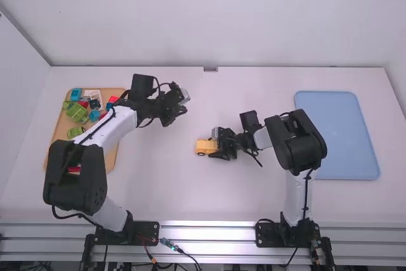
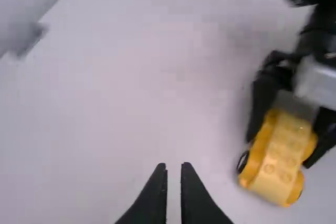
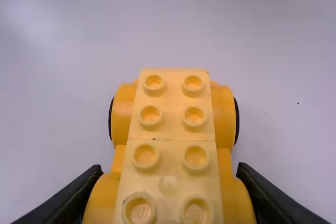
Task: Assemble lego blocks to make yellow taxi
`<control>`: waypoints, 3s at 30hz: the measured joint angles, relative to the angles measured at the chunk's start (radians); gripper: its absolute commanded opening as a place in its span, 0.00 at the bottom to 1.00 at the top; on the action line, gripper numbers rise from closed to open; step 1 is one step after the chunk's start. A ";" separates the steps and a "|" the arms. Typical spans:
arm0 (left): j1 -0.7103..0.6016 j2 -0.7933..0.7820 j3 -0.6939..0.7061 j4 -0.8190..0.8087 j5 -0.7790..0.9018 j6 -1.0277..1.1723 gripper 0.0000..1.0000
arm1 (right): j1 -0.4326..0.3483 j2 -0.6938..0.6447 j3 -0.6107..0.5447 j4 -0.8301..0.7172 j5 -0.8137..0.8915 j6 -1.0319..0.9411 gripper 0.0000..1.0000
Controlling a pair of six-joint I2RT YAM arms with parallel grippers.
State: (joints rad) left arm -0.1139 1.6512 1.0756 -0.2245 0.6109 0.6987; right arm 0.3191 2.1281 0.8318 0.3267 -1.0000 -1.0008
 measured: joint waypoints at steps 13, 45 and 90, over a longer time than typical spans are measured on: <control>0.003 0.000 -0.017 0.000 -0.444 -0.499 0.99 | -0.001 0.000 0.013 -0.007 0.028 0.029 0.95; 0.489 -0.011 0.065 -0.318 -0.799 -0.755 0.99 | -0.076 -0.553 0.036 -0.377 0.531 0.370 0.99; 0.745 -0.011 -0.197 -0.111 -0.173 -0.238 0.80 | -0.051 -0.569 0.145 -0.449 0.744 0.523 0.99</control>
State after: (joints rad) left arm 0.6312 1.6405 0.8783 -0.3355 0.4377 0.4610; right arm 0.2684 1.5593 0.9771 -0.1219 -0.2558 -0.4778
